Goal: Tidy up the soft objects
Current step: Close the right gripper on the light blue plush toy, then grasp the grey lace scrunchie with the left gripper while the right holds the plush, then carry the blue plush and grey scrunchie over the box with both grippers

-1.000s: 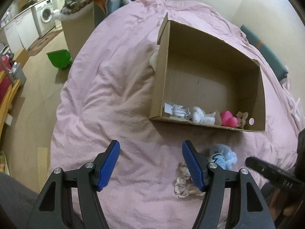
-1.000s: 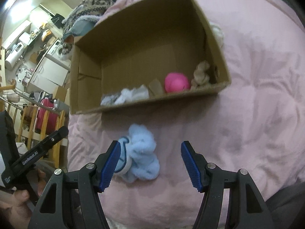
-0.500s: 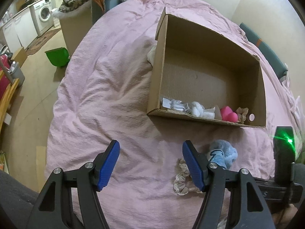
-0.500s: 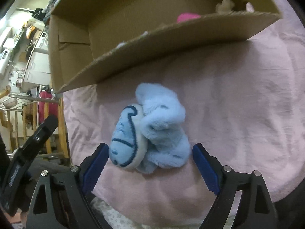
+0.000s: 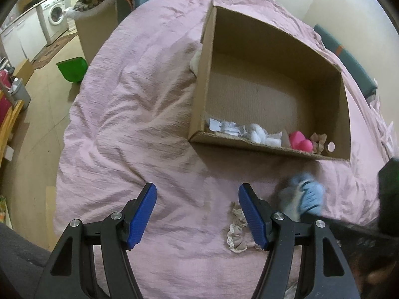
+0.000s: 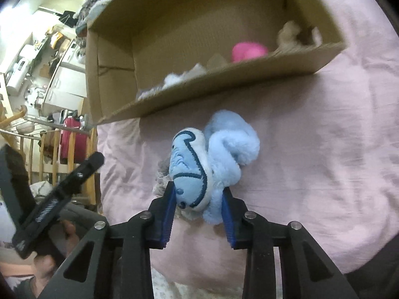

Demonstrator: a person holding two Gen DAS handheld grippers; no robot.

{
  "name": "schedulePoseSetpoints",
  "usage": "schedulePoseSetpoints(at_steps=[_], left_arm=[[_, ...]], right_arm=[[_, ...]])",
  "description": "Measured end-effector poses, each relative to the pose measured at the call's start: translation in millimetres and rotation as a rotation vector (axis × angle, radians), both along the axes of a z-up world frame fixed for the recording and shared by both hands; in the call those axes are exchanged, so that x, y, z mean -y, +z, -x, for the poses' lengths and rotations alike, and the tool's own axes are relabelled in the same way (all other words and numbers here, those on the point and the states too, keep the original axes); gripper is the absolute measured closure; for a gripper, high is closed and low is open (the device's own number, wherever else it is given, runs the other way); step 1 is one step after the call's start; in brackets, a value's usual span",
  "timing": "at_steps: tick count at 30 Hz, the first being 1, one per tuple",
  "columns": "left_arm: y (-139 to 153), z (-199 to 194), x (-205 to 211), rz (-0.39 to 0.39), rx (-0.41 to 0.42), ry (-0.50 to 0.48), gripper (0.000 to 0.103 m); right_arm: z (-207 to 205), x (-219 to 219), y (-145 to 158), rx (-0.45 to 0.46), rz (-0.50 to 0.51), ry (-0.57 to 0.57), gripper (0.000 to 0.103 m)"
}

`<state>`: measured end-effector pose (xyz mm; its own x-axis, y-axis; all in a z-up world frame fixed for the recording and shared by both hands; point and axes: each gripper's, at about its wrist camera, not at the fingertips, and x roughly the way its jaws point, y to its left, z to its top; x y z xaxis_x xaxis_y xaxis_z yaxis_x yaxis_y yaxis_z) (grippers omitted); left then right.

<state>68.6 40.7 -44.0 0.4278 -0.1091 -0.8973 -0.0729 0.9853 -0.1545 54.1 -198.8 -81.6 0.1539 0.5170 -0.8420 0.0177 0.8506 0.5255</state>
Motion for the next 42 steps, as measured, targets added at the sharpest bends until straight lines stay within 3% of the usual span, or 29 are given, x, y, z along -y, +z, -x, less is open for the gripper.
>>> schedulePoseSetpoints(at_steps=[4,9,13,18,22,25,28,35,42], left_arm=[[-12,-2,14,0.016,-0.043,-0.058,0.038],[-44,-5,37,0.106,-0.183,-0.136,0.038],[-67,-4,56,0.110,-0.260,-0.196,0.038],[-72,-2,69,0.053,-0.240,-0.215,0.038],[-74,-2,73,0.010,-0.244,-0.213,0.069],[-74,-1,72,0.020,-0.246,-0.210,0.083],[-72,0,74,0.000,-0.236,-0.225,0.090],[-59,3,69,-0.037,-0.204,-0.232,0.093],[-20,8,47,-0.024,-0.137,-0.148,0.093]], right_arm=[[1,20,13,0.021,0.069,-0.002,0.067],[4,39,7,0.008,0.082,-0.044,0.067],[3,34,4,0.016,0.104,-0.034,0.067],[0,29,0,0.008,0.123,-0.015,0.067],[-2,22,-5,0.003,0.139,-0.001,0.067],[-2,20,-5,0.005,0.147,0.009,0.067],[-3,18,-7,0.005,0.152,0.013,0.067],[-1,13,-7,0.018,0.166,0.024,0.067],[7,18,12,0.056,0.124,0.019,0.067]])
